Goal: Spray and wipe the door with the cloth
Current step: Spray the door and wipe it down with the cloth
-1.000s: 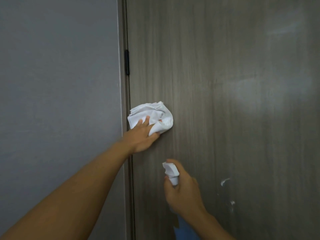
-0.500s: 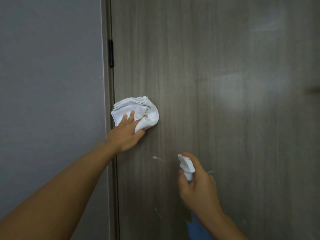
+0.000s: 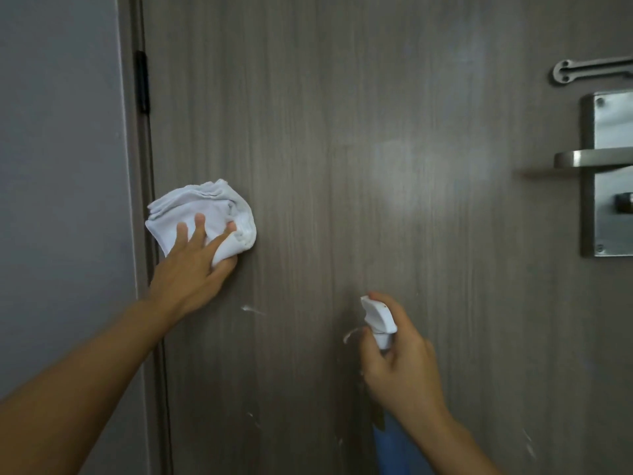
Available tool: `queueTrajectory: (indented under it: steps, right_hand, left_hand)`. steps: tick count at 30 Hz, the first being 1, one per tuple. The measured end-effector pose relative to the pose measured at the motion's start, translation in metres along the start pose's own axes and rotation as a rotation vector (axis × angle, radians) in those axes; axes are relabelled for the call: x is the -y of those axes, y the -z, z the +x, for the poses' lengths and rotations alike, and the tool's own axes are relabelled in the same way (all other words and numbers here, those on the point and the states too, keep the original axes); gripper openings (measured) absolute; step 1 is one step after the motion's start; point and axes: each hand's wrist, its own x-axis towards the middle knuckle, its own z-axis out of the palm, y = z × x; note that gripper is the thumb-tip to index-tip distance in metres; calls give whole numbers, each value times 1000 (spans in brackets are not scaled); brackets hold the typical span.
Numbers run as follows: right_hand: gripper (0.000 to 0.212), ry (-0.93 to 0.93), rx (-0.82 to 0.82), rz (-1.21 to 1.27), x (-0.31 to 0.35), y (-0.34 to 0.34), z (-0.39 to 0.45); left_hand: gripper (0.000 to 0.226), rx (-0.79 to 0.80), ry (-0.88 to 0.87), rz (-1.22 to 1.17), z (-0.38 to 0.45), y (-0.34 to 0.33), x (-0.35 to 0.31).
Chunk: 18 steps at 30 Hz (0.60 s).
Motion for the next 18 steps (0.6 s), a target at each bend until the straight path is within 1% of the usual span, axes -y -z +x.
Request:
queueTrajectory:
  steps: [5,7,10,12,15,16,17,18]
  right_hand:
    - [46,34,20,12,1,-8,0]
    - [47,58,42,26,5,-13,-1]
    - [48,56,62,76,5,-19,-3]
    - [51,55,63,132,2,-20,-7]
    - [52,76,54,164,-3,-23,-15]
    - [52,82,42,187,-6,-25,-18]
    - [52,88,24,207,-11,-28,-19]
    - [52,87,16,217,-14,-30,-21]
  left_hand:
    - [62,-67,97,-5,-10,-14,-29]
    - [58,-121,75,72,-10,-10,-23]
    - [50,-244,-36,218,-8,-1,0]
    - [40,-290,-107,158,-8,0,21]
    - [23,-464,-168,97,-15,-6,42]
    - [24,-522,-175,83,-20,-9,40]
    - [28,-568,-175,17,-24,-12,36]
    - [38,-589,-156,-104,-27,-18,32]
